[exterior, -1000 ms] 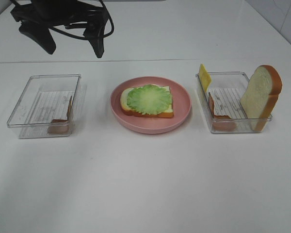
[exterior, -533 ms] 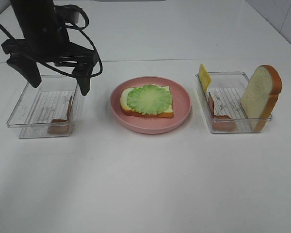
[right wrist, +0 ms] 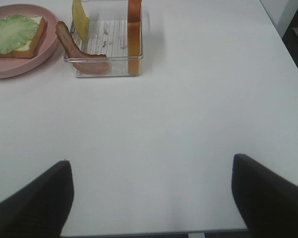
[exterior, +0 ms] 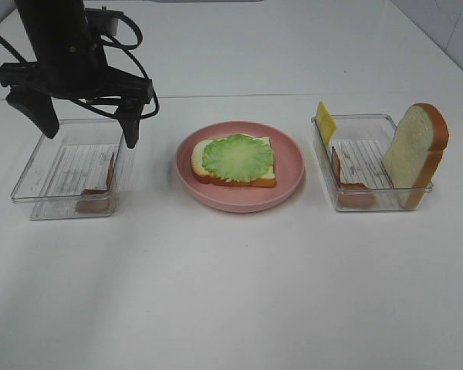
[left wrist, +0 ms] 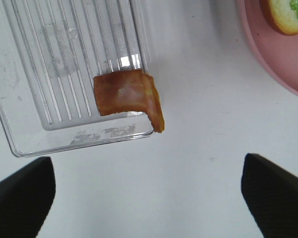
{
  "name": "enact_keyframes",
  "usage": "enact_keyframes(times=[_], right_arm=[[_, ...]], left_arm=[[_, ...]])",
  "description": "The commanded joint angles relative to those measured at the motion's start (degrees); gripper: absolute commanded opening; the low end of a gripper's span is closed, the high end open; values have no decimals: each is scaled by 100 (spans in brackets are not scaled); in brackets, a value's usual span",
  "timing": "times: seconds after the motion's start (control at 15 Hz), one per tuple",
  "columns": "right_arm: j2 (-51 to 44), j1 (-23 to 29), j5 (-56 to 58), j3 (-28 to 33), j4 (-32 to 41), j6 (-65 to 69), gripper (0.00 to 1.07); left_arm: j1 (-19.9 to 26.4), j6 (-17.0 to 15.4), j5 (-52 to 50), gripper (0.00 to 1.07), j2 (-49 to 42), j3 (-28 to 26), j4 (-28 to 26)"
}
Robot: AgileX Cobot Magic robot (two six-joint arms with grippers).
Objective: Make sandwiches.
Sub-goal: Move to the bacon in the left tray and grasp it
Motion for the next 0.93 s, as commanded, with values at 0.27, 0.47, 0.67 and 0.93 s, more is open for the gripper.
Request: enact_keyframes(times=[0.27, 0.47, 0.67, 0.93], right_arm=[[-166, -29, -6, 17, -6, -52, 85], [-166, -29, -6, 17, -6, -52, 85], [-166, -29, -6, 17, -6, -52, 85], [-166, -29, -6, 17, -6, -52, 85]], left_arm=[[23, -166, -235, 94, 418, 29, 29], [23, -160, -584, 94, 521, 29, 17], [23, -166, -647, 94, 848, 29, 11], [23, -166, -785, 94, 991, 23, 11]])
